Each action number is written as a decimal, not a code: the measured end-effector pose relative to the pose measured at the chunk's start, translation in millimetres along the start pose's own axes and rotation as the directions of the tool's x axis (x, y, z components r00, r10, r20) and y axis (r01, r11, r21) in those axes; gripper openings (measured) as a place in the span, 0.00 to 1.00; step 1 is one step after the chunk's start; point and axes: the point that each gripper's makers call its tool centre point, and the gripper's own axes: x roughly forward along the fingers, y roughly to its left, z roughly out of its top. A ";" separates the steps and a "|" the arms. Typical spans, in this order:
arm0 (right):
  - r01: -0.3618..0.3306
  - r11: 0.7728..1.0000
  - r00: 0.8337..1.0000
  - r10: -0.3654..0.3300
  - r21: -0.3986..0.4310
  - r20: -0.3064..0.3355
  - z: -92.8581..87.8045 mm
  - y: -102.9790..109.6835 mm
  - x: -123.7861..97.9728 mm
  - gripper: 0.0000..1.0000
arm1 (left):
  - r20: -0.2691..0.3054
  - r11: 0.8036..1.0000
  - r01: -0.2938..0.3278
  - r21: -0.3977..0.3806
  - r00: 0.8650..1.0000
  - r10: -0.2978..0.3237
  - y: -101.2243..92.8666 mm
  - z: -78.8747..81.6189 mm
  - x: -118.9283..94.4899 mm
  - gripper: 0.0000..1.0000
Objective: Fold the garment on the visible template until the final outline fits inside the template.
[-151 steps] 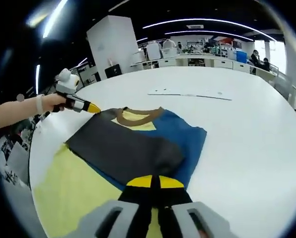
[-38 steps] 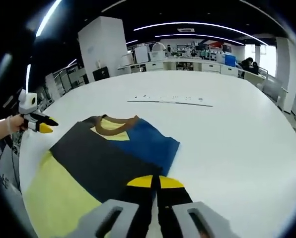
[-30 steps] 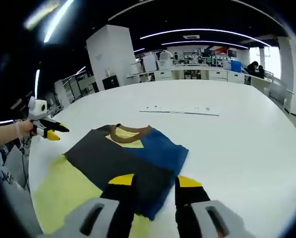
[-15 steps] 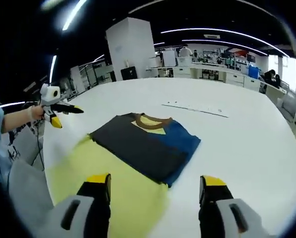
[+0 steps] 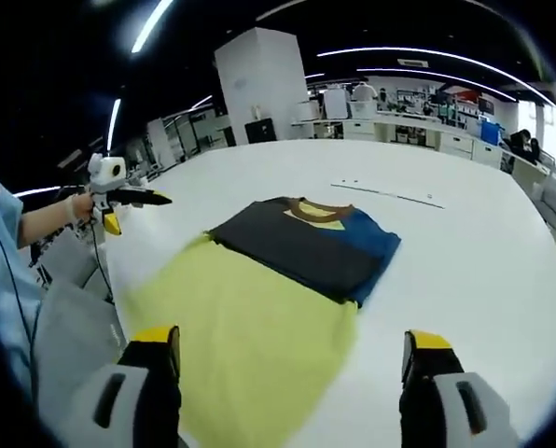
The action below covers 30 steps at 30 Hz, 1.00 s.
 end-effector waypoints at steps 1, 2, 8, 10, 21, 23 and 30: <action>0.002 1.000 1.000 -0.002 0.001 0.003 -1.8 -0.7 -1.3 1.00 | -0.002 1.000 -0.002 -0.001 1.000 0.002 -1.8 -3.2 -1.2 0.99; 0.002 1.000 1.000 -0.002 0.003 0.002 -2.6 -0.8 -1.9 1.00 | -0.001 1.000 -0.003 -0.003 1.000 0.003 -2.9 -5.8 -2.1 0.99; -0.001 1.000 1.000 0.001 0.008 -0.004 -12.8 1.6 -12.1 1.00 | -0.001 1.000 -0.014 -0.025 1.000 0.014 -8.9 -17.6 -6.7 0.98; 0.006 1.000 1.000 -0.006 0.002 -0.010 -17.7 0.9 -16.3 1.00 | 0.000 1.000 -0.012 -0.021 1.000 0.012 -13.5 -20.8 -8.0 0.97; 0.005 1.000 0.998 -0.004 0.022 -0.066 -56.0 5.8 -25.0 0.96 | -0.034 0.998 -0.014 -0.055 0.999 0.012 -25.1 -45.4 -9.4 0.93; 0.002 1.000 0.996 -0.001 0.012 -0.087 -64.5 8.1 -25.7 0.93 | -0.041 0.998 -0.009 -0.058 0.999 0.007 -28.0 -49.9 -9.3 0.91; 0.014 1.000 0.979 -0.008 0.027 -0.203 -111.6 13.2 -27.5 0.68 | -0.096 0.996 0.009 -0.091 0.995 -0.018 -45.5 -79.1 -5.5 0.80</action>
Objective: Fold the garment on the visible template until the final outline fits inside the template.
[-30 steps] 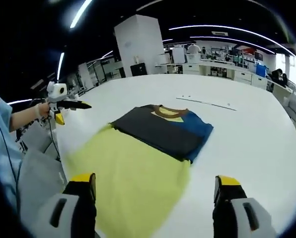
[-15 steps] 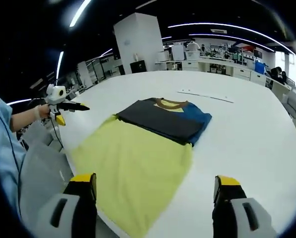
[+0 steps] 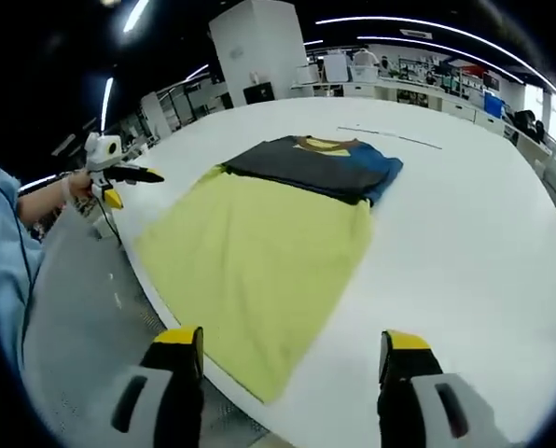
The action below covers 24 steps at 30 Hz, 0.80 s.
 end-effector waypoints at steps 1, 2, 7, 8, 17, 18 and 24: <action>-0.001 1.000 1.000 0.001 0.006 -0.015 -5.4 0.6 0.4 0.64 | -0.008 1.000 0.004 -0.006 1.000 -0.004 -2.3 -3.8 0.9 0.78; -0.005 1.000 1.000 0.006 0.023 -0.028 -11.6 2.1 1.4 0.62 | -0.022 1.000 0.005 -0.012 1.000 -0.005 -4.7 -9.7 2.2 0.74; -0.026 0.997 0.998 0.030 0.077 -0.048 -25.7 9.8 3.1 0.40 | -0.072 0.997 -0.011 -0.079 0.997 0.005 -6.8 -32.3 -0.3 0.59; -0.030 0.995 0.998 0.035 0.091 -0.049 -27.8 11.6 3.3 0.36 | -0.075 0.996 -0.011 -0.084 0.997 0.005 -7.3 -35.0 -1.1 0.55; -0.045 0.982 0.997 0.056 0.183 -0.050 -35.0 14.2 4.5 0.12 | -0.157 0.983 -0.052 -0.179 0.987 0.023 -10.5 -64.7 -6.4 0.38; -0.054 0.981 0.997 0.065 0.187 -0.052 -35.4 15.8 4.4 0.09 | -0.171 0.981 -0.055 -0.187 0.985 0.023 -11.0 -67.6 -6.6 0.36; -0.061 0.978 0.996 0.071 0.200 -0.045 -36.4 16.5 4.5 0.08 | -0.145 0.970 -0.057 -0.235 0.989 0.023 -12.1 -67.3 -1.3 0.31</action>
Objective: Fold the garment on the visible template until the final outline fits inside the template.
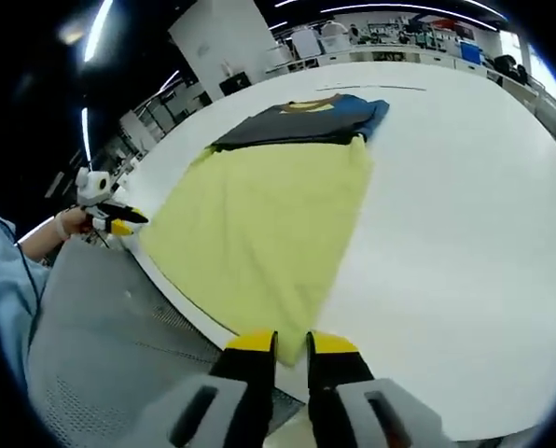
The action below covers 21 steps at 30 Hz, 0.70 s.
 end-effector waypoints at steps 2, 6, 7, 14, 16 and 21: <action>-0.001 1.000 1.000 0.000 0.010 0.002 0.0 -0.2 0.1 0.07 | -0.014 0.999 0.015 -0.029 1.000 -0.015 -4.4 -3.0 1.0 0.27; -0.018 1.000 1.000 0.018 0.022 0.000 -3.1 0.5 1.4 0.00 | -0.007 0.997 0.016 -0.075 1.000 -0.017 -2.5 -7.3 2.7 0.17; -0.013 1.000 1.000 0.012 0.020 0.004 -2.9 -1.0 0.9 0.00 | -0.006 0.996 0.016 -0.092 1.000 -0.016 0.0 -7.5 1.6 0.15; -0.013 0.996 1.000 0.013 0.092 0.006 -3.0 -1.6 -0.4 0.00 | -0.018 0.992 0.003 -0.129 1.000 -0.005 4.9 -12.3 4.9 0.01; -0.018 0.990 1.000 0.021 0.141 -0.016 -5.4 -0.6 -0.6 0.00 | -0.016 0.994 0.004 -0.107 1.000 -0.006 3.6 -10.5 5.2 0.00; -0.024 0.986 1.000 0.026 0.166 -0.012 -1.9 -0.2 -4.3 0.00 | -0.060 0.988 -0.008 -0.157 0.998 -0.001 1.0 -11.1 0.5 0.00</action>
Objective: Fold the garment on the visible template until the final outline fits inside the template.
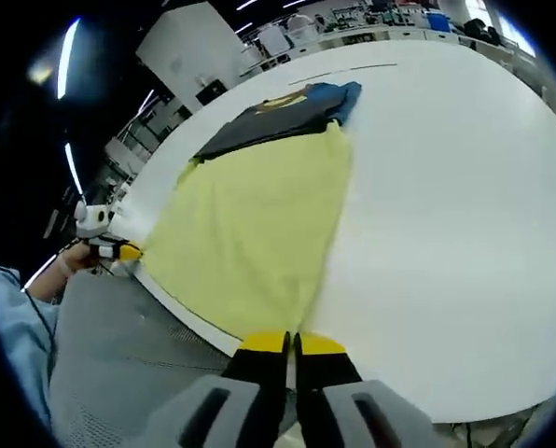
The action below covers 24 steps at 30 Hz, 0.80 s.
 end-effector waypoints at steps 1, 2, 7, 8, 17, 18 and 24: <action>-0.011 1.000 1.000 0.011 0.010 0.004 1.5 2.9 -4.1 0.00 | 0.010 1.000 0.013 -0.008 1.000 -0.013 -3.5 2.5 -4.1 0.00; -0.020 1.000 1.000 0.020 0.018 0.009 2.8 4.9 -7.0 0.00 | 0.018 1.000 0.022 -0.009 1.000 -0.022 -5.8 4.0 -7.1 0.00; -0.091 0.988 0.996 0.087 0.124 0.036 3.4 15.4 -22.0 0.00 | 0.047 0.995 0.082 -0.050 0.996 -0.080 -14.8 3.4 -20.6 0.00; -0.099 0.986 0.995 0.095 0.134 0.034 0.5 16.7 -24.9 0.00 | 0.051 0.995 0.088 -0.048 0.995 -0.086 -15.9 2.7 -22.9 0.00; -0.138 0.972 0.990 0.138 0.191 0.017 -14.7 31.1 -52.6 0.00 | 0.049 0.988 0.148 -0.052 0.988 -0.145 -52.9 -8.8 -51.5 0.00; -0.142 0.971 0.990 0.141 0.195 0.017 -15.9 33.4 -55.4 0.00 | 0.044 0.987 0.151 -0.051 0.988 -0.149 -57.7 -9.6 -55.5 0.00; -0.174 0.954 0.985 0.166 0.244 0.054 -18.2 49.5 -70.2 0.00 | 0.081 0.984 0.167 -0.057 0.984 -0.162 -72.1 -3.3 -71.0 0.00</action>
